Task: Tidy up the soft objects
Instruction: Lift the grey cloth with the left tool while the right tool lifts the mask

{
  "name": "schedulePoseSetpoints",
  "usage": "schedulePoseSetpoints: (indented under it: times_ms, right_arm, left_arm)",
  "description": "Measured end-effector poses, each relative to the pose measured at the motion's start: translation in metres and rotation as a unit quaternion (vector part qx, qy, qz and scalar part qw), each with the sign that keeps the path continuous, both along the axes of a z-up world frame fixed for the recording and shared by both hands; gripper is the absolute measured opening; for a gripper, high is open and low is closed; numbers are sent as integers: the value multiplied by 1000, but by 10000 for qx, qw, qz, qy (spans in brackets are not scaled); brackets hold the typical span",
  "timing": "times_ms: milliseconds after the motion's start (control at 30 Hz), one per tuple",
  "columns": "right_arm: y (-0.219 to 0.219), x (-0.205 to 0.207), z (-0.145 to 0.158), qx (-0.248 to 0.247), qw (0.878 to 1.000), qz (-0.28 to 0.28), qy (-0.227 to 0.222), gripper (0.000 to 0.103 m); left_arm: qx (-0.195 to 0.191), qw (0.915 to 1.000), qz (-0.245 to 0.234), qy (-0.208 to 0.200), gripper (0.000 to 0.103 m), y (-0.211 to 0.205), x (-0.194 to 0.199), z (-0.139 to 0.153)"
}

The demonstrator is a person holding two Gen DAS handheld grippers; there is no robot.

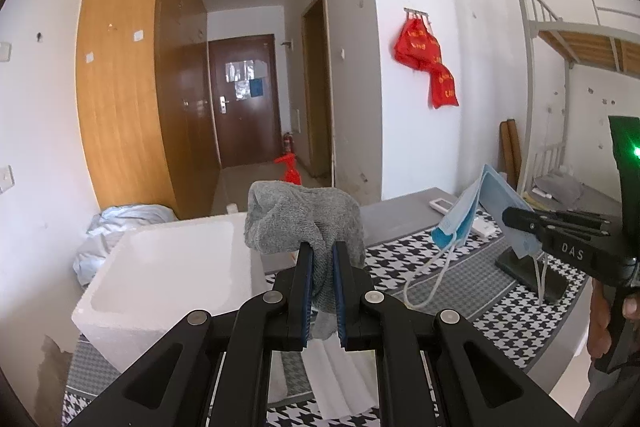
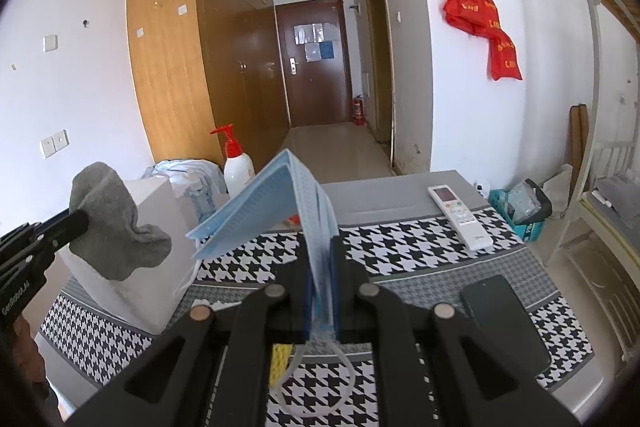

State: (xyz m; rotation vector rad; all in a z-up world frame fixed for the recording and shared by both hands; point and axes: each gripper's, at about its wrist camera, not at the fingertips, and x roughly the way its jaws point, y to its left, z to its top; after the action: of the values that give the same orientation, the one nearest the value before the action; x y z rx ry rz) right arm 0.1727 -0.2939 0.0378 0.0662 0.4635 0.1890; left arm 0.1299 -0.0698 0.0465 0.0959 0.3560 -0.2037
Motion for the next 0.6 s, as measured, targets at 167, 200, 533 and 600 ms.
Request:
schedulePoseSetpoints:
  times_ms: [167,200,533,600]
  right_arm:
    - [6,1,2,14,10000,70,-39,10]
    - [6,2,2,24,10000,78,-44,10]
    - [19,6,8,66,9996,245,-119,10]
    - [23,7,9,53,9995,290,-121,10]
  left_arm:
    - [-41,10000,50,-59,10,2,0,4]
    - [-37,9999,55,-79,10,2,0,5]
    - [-10,9996,235,-182,10,10,0,13]
    - [-7,9993,298,-220,10,13,0,16]
